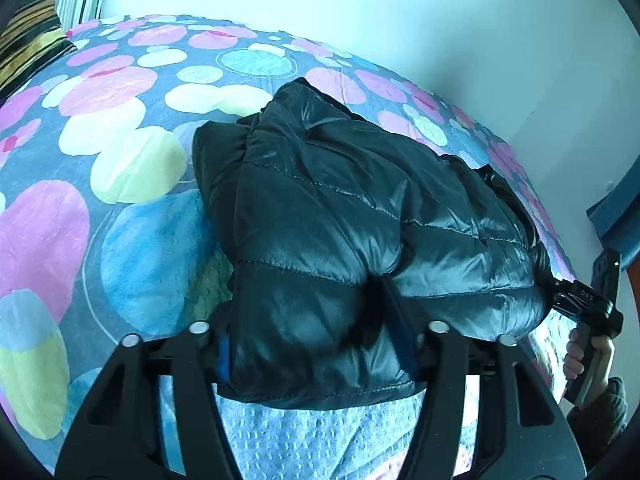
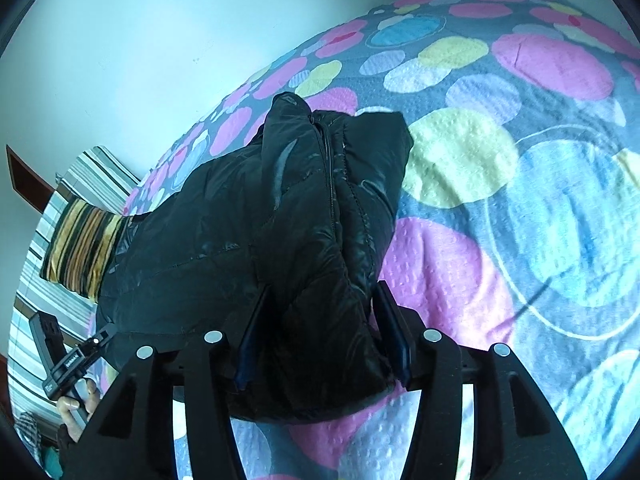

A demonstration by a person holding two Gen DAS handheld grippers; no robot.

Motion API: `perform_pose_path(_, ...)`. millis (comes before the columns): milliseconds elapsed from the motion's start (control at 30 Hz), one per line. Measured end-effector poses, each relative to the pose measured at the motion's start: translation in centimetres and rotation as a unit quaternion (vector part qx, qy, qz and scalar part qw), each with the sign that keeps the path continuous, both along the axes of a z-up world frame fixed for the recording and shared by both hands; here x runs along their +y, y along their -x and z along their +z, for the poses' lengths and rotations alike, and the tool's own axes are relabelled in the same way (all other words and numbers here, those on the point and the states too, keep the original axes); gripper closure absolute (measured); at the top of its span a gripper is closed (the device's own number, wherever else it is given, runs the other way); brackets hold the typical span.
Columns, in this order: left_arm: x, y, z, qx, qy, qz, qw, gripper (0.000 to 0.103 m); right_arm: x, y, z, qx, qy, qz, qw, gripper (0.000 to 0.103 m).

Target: Fold large clothes

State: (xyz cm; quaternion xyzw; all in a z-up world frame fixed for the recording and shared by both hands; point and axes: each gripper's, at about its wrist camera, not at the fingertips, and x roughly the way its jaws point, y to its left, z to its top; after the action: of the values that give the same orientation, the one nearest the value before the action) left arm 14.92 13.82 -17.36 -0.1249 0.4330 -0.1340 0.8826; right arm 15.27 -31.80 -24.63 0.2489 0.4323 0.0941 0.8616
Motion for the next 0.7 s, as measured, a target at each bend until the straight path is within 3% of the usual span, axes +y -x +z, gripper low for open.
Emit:
perform_pose_path(300, 0.9, 0.2, 0.1, 0.010, 0.003, 0.014, 0.9999, 0.027, -0.9, 1.4, 2.4, -0.012, 0.069, -0.019, 0.997, 0.046)
perform_pose_path(500, 0.8, 0.4, 0.2, 0.007, -0.010, 0.019, 0.9997, 0.023, -1.9, 2.0, 4.8, -0.034, 0.110, -0.069, 0.991, 0.046)
perform_pose_path(700, 0.8, 0.4, 0.2, 0.009, -0.010, 0.021, 0.9997, 0.022, 0.1, 1.6, 7.4, -0.068, 0.114, -0.073, 0.988, 0.059)
